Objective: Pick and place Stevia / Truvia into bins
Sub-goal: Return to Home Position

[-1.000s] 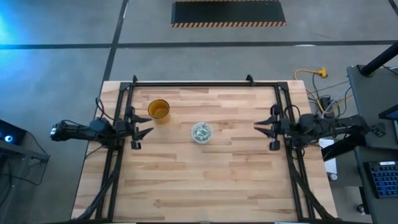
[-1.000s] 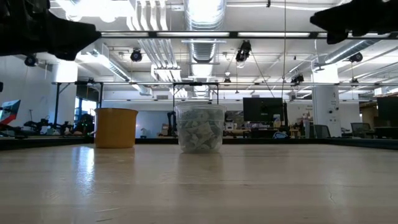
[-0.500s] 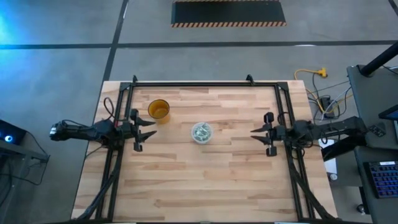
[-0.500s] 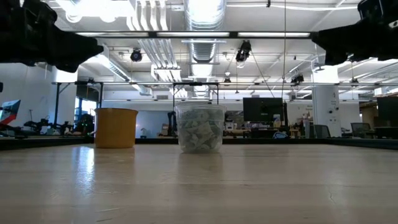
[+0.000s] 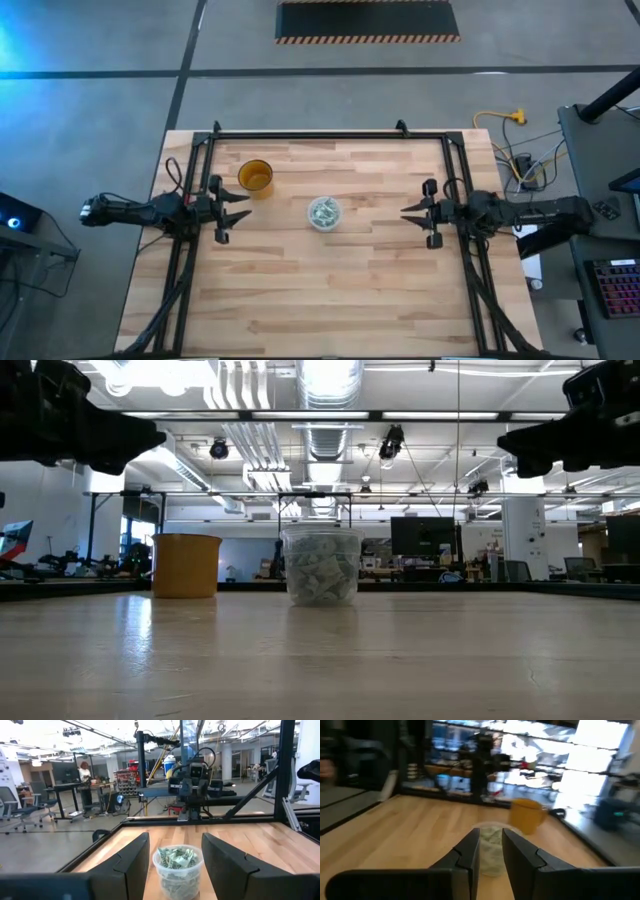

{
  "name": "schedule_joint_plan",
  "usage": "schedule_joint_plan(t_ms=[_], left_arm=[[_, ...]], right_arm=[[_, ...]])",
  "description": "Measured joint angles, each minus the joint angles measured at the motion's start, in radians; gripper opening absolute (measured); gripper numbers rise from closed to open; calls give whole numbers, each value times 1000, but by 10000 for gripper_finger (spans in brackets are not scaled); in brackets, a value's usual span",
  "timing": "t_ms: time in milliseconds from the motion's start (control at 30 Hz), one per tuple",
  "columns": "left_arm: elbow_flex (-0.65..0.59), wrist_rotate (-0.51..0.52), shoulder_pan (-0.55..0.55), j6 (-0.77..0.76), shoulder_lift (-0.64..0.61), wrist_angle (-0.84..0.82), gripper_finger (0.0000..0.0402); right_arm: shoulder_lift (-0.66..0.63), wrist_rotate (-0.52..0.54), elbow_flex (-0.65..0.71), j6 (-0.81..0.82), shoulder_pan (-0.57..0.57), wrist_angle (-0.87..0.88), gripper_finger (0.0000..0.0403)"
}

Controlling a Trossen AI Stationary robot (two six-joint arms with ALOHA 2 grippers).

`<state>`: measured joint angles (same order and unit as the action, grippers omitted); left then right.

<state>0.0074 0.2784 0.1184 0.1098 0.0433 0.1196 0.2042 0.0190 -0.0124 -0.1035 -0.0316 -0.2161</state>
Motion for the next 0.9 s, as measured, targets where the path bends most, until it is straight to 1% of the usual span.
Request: schedule_joint_plan(t_ms=[100, 167, 300, 333, 433, 467, 500, 600, 733, 833, 900], left_arm=[[0, 0, 0, 1, 3, -1, 165], [-1, 0, 0, 0, 3, -3, 165], [-1, -32, -1, -17, 1, -37, 165], [-1, -37, -1, -21, 0, -49, 165], [-1, -38, -1, -19, -6, -58, 165], [-2, -38, -1, -17, -9, -52, 165], [-1, -38, -1, -9, -15, -47, 165], [6, -43, 0, 5, -15, -63, 165], [27, -86, 1, 27, -15, -51, 165], [26, -102, 1, 28, -15, -64, 165], [26, -102, 1, 28, -12, -59, 165]], right_arm=[[6, -142, 3, 0, 46, 4, 75], [9, -200, 3, -6, 56, 4, 78], [14, -200, 3, 12, 56, 59, 83], [13, -185, 3, 25, 56, 67, 84], [-6, -70, 3, 56, 57, 64, 83], [-17, -58, 3, 54, 57, 50, 82], [-30, -61, 3, 45, 57, 33, 81], [-96, -124, -1, 13, 56, 34, 76], [-203, -129, -29, 15, 56, 203, 71], [-200, -144, -62, 22, 56, 266, 68], [-191, -168, -76, 22, 56, 269, 68]])
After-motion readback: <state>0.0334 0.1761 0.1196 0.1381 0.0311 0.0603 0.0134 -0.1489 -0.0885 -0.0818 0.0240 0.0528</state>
